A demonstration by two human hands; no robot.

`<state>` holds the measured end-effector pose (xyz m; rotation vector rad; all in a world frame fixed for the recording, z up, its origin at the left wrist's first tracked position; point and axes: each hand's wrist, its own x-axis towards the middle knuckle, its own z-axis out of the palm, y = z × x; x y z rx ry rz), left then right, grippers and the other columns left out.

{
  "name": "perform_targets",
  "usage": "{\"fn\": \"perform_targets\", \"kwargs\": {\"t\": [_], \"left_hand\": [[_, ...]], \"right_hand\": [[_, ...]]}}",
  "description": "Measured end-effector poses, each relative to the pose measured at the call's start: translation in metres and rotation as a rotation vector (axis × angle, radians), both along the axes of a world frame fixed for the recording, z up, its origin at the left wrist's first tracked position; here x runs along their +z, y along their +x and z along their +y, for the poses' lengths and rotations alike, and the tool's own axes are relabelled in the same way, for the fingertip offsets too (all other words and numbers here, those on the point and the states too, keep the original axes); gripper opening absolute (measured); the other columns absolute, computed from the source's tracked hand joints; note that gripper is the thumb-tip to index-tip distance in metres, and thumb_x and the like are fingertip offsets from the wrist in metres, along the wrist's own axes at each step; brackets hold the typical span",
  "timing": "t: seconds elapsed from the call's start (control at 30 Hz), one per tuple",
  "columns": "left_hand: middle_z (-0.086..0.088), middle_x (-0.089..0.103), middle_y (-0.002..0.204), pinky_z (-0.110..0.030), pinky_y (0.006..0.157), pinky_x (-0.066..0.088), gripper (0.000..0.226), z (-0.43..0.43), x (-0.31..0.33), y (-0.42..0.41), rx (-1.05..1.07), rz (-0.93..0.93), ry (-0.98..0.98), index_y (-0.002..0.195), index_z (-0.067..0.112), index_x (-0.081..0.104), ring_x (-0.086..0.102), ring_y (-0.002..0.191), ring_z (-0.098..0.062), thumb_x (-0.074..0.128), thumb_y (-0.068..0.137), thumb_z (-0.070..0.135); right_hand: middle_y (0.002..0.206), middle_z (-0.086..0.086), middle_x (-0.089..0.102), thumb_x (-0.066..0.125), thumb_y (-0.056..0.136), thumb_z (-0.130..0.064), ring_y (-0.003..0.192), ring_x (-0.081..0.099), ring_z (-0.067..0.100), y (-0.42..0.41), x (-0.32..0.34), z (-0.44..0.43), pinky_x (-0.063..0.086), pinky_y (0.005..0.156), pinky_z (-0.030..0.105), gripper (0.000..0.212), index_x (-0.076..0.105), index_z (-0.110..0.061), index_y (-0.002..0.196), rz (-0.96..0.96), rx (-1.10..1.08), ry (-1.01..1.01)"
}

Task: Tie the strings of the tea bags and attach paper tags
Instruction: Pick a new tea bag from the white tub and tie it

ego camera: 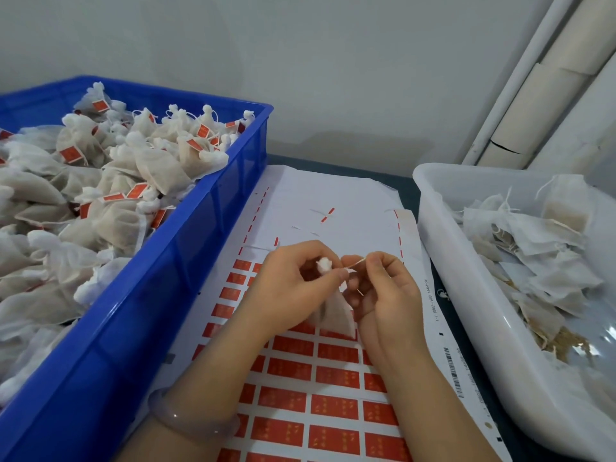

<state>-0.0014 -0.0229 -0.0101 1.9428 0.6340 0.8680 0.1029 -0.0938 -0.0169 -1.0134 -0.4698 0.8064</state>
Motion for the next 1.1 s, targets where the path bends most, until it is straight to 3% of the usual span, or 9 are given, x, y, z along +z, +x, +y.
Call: {"fn": "perform_targets", "kwargs": {"t": [0.17, 0.3, 0.43, 0.5, 0.73, 0.87, 0.93, 1.03, 1.1], "left_hand": [[0.009, 0.056, 0.058, -0.010, 0.049, 0.041, 0.017, 0.000, 0.002, -0.002, -0.100, 0.052, -0.016, 0.068, 0.022, 0.063, 0.048, 0.050, 0.001, 0.060, 0.083, 0.015], [0.012, 0.054, 0.058, -0.015, 0.059, 0.043, 0.032, 0.004, 0.007, -0.008, -0.058, 0.032, -0.080, 0.059, 0.028, 0.060, 0.049, 0.058, 0.001, 0.055, 0.085, 0.010], [0.004, 0.065, 0.069, -0.031, 0.069, 0.054, 0.031, 0.023, 0.015, -0.024, 0.162, -0.282, -0.441, 0.064, 0.022, 0.058, 0.066, 0.077, -0.018, 0.049, 0.087, 0.004], [0.003, 0.069, 0.071, -0.026, 0.064, 0.055, 0.023, 0.032, 0.016, -0.030, 0.288, -0.441, -0.546, 0.071, 0.019, 0.055, 0.069, 0.075, -0.017, 0.048, 0.089, 0.007], [0.011, 0.055, 0.048, -0.019, 0.052, 0.045, 0.029, 0.042, 0.009, -0.026, 0.605, -0.359, -0.517, 0.065, 0.026, 0.054, 0.049, 0.050, -0.007, 0.050, 0.093, 0.017], [0.010, 0.051, 0.048, -0.013, 0.037, 0.040, 0.019, 0.045, 0.001, -0.025, 0.595, -0.194, -0.485, 0.074, 0.022, 0.055, 0.045, 0.035, -0.001, 0.051, 0.092, 0.019], [0.009, 0.052, 0.059, -0.010, 0.034, 0.036, 0.016, 0.045, -0.002, -0.022, 0.592, -0.105, -0.446, 0.079, 0.020, 0.055, 0.047, 0.033, 0.004, 0.049, 0.093, 0.020], [0.007, 0.053, 0.069, -0.006, 0.033, 0.032, 0.014, 0.043, -0.006, -0.020, 0.577, -0.051, -0.411, 0.082, 0.021, 0.053, 0.050, 0.038, 0.009, 0.047, 0.094, 0.022], [0.006, 0.054, 0.069, -0.005, 0.033, 0.032, 0.014, 0.042, -0.007, -0.020, 0.564, -0.038, -0.410, 0.081, 0.022, 0.052, 0.051, 0.039, 0.010, 0.046, 0.094, 0.023]], "right_hand": [[0.054, 0.000, 0.053, 0.039, 0.097, -0.005, 0.044, 0.036, 0.009, -0.002, 0.004, 0.003, 0.037, 0.043, 0.020, 0.025, 0.050, -0.011, 0.075, 0.142, 0.013, 0.029], [0.066, 0.005, 0.066, 0.046, 0.095, -0.007, 0.047, 0.044, 0.009, -0.002, 0.004, 0.002, 0.044, 0.046, 0.021, 0.019, 0.056, -0.009, 0.079, 0.050, 0.001, -0.004], [0.085, 0.006, 0.073, 0.056, 0.090, -0.018, 0.055, 0.056, 0.010, 0.019, 0.003, -0.006, 0.051, 0.055, 0.024, 0.009, 0.062, -0.013, 0.086, 0.073, -0.061, -0.079], [0.086, -0.003, 0.073, 0.056, 0.091, -0.027, 0.058, 0.060, 0.010, 0.031, 0.000, -0.007, 0.052, 0.057, 0.023, 0.010, 0.064, -0.021, 0.089, -0.110, -0.186, -0.206], [0.078, -0.019, 0.069, 0.056, 0.092, -0.026, 0.062, 0.064, 0.002, 0.037, -0.011, -0.005, 0.050, 0.051, 0.013, 0.008, 0.061, -0.030, 0.089, -0.385, -0.349, -0.287], [0.080, -0.022, 0.068, 0.056, 0.091, -0.028, 0.075, 0.061, -0.010, 0.031, -0.013, -0.002, 0.043, 0.050, 0.002, 0.007, 0.058, -0.034, 0.088, -0.682, -0.204, -0.354], [0.101, -0.022, 0.062, 0.059, 0.089, -0.033, 0.083, 0.060, -0.011, 0.023, -0.012, 0.011, 0.042, 0.056, 0.001, 0.011, 0.055, -0.036, 0.099, -0.857, -0.042, -0.482], [0.138, -0.006, 0.047, 0.061, 0.086, -0.042, 0.122, 0.049, 0.014, 0.018, -0.007, 0.041, 0.043, 0.093, 0.029, 0.056, 0.038, -0.027, 0.135, -1.052, 0.159, -0.728], [0.141, 0.000, 0.043, 0.062, 0.083, -0.048, 0.125, 0.044, 0.023, 0.018, -0.005, 0.057, 0.040, 0.102, 0.043, 0.068, 0.032, -0.024, 0.139, -1.198, 0.204, -0.877]]}}
